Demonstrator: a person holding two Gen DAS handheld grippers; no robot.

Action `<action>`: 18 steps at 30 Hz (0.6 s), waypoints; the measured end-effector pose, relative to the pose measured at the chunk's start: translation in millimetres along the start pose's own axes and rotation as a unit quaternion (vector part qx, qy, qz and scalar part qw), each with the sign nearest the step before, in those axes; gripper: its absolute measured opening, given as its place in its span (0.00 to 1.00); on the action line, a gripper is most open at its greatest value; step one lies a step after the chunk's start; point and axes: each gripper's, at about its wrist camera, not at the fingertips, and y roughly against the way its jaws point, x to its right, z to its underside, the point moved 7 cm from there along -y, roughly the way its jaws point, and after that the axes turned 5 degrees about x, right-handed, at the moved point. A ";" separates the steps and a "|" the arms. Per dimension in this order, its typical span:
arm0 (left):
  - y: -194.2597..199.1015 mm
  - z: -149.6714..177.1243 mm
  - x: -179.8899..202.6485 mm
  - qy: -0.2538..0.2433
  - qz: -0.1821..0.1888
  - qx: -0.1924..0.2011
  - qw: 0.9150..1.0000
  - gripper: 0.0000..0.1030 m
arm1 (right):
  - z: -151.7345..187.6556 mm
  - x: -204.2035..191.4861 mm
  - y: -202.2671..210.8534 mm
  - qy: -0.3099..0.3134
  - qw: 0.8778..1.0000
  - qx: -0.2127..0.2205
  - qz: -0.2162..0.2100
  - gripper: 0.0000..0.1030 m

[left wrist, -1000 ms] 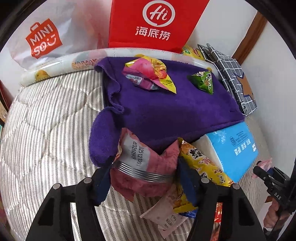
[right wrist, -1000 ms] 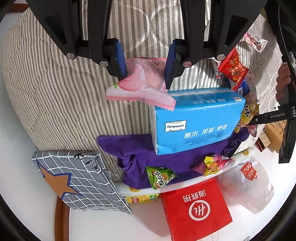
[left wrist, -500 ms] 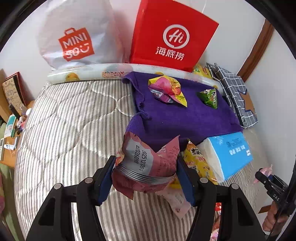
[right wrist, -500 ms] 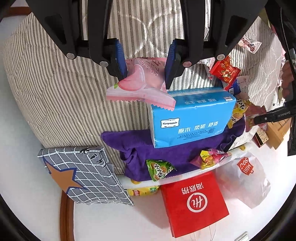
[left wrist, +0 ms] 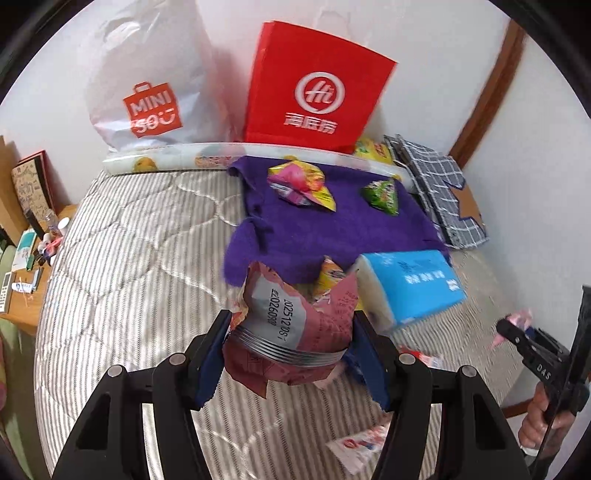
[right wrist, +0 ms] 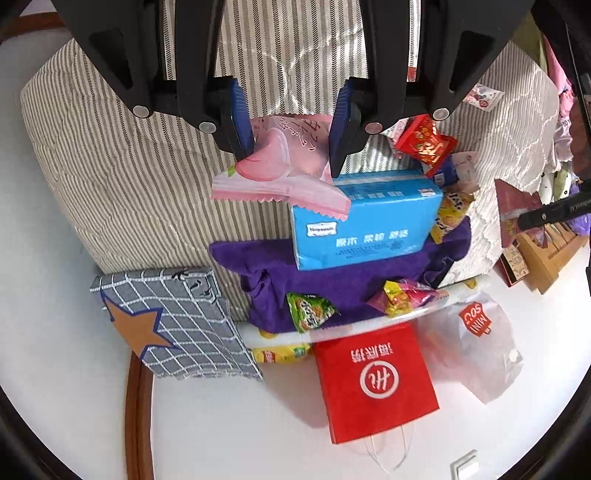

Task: Organize snacks
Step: 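Carry the pink packet and pink bag over the purple towel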

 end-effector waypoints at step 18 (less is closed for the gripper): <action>-10.4 -4.9 108.6 -0.043 0.079 -0.017 0.996 0.60 | -41.6 -11.9 16.9 0.031 0.998 0.046 -0.028 0.37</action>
